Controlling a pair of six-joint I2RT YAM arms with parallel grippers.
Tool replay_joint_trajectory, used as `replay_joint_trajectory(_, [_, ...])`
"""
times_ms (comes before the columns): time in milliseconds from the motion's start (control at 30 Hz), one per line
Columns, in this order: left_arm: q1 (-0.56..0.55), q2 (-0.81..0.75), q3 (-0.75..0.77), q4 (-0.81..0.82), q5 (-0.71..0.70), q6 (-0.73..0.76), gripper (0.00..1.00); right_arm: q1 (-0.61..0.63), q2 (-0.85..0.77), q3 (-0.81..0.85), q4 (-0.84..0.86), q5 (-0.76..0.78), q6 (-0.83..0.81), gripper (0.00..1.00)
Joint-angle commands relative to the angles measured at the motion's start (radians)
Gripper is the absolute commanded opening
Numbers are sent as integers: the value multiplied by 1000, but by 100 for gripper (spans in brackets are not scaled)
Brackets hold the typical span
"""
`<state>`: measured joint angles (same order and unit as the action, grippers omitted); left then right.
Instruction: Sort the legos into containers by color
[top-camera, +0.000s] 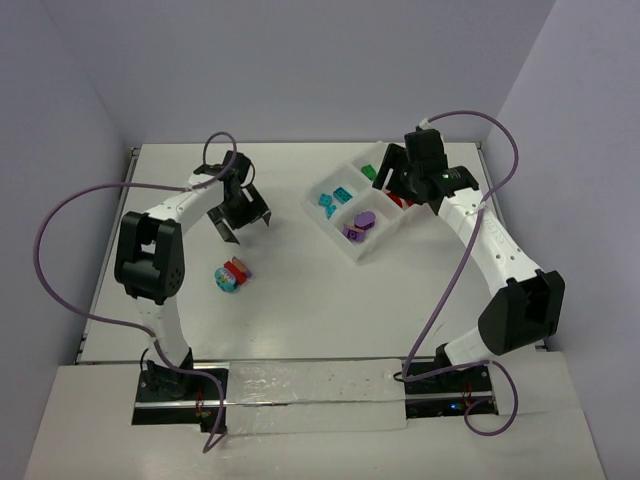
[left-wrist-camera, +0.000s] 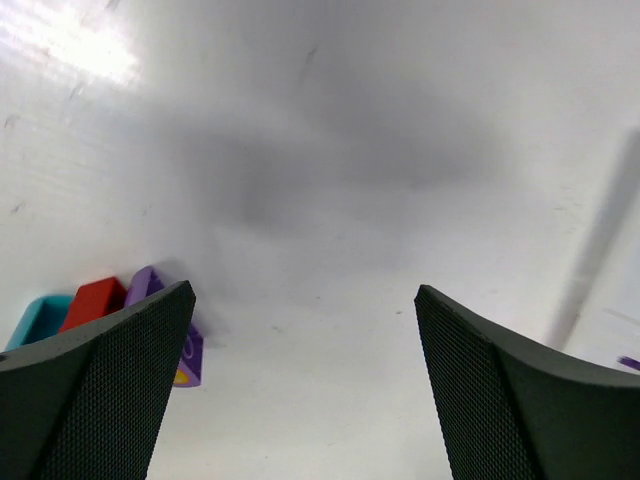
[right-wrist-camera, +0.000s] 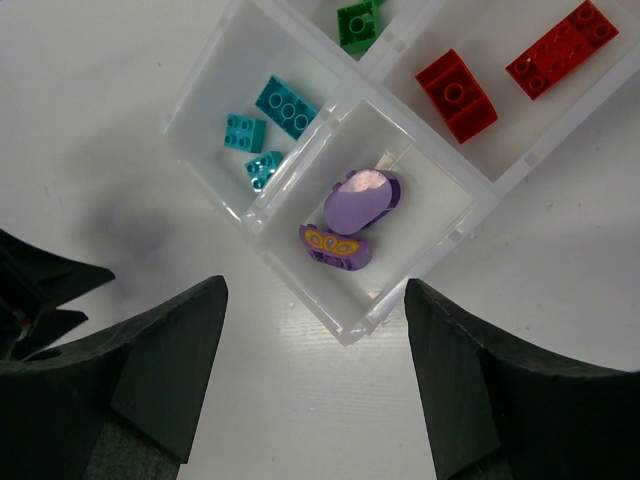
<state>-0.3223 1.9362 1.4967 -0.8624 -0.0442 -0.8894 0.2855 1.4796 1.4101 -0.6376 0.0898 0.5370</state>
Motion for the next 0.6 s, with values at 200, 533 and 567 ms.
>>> replay_joint_trajectory(200, [-2,-201,-23,-40,-36,175,99,6,-31,20,17,17,-15,79])
replay_joint_trajectory(533, [-41,-473,-304,16,-153,409,100,6,-39,17,7,10,0,79])
replay_joint_trajectory(567, [-41,-499,-332,25,-140,418,99,6,-38,23,-1,9,6,79])
